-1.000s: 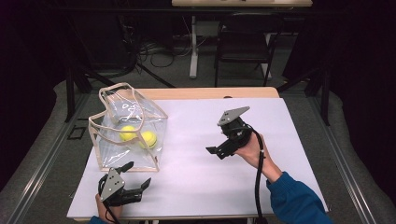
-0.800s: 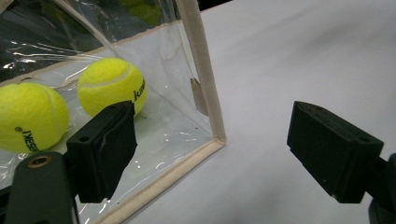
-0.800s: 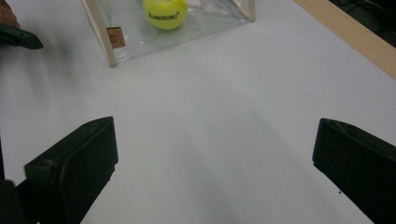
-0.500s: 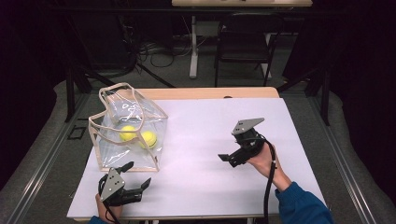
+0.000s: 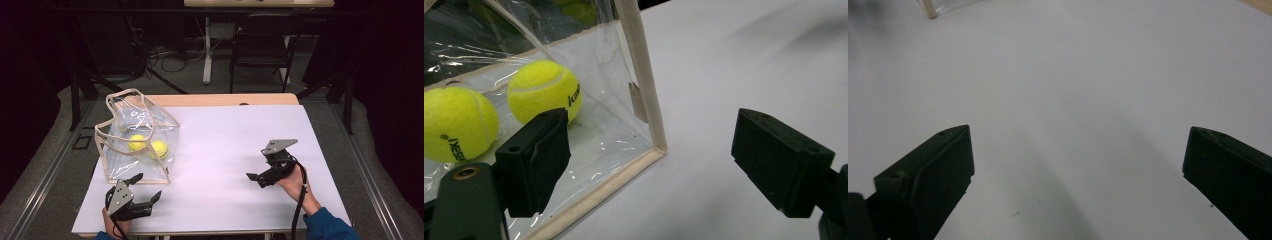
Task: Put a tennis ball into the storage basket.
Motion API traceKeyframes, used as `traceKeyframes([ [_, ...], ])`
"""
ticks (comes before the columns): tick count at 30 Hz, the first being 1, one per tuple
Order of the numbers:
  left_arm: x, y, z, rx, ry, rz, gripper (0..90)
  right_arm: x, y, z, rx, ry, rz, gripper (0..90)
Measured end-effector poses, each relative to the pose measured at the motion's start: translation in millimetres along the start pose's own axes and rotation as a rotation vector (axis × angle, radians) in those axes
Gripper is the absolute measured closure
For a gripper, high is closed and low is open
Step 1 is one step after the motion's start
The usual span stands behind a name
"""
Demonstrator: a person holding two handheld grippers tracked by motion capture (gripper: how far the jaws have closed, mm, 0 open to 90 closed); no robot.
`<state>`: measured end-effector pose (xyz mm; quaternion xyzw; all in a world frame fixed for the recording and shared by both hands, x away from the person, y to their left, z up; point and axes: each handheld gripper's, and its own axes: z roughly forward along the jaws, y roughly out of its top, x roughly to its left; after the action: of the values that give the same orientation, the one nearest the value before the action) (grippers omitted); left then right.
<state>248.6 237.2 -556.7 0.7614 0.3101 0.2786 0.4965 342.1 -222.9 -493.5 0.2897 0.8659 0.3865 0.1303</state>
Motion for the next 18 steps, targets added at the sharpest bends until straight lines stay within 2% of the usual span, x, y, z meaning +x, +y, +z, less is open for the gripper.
traceKeyframes([
  [18,-0.1,-0.6,2.2,0.013,0.000,0.003,15.9,-1.3,-59.6,-15.2,-0.008,-0.044,0.064,0.0],
])
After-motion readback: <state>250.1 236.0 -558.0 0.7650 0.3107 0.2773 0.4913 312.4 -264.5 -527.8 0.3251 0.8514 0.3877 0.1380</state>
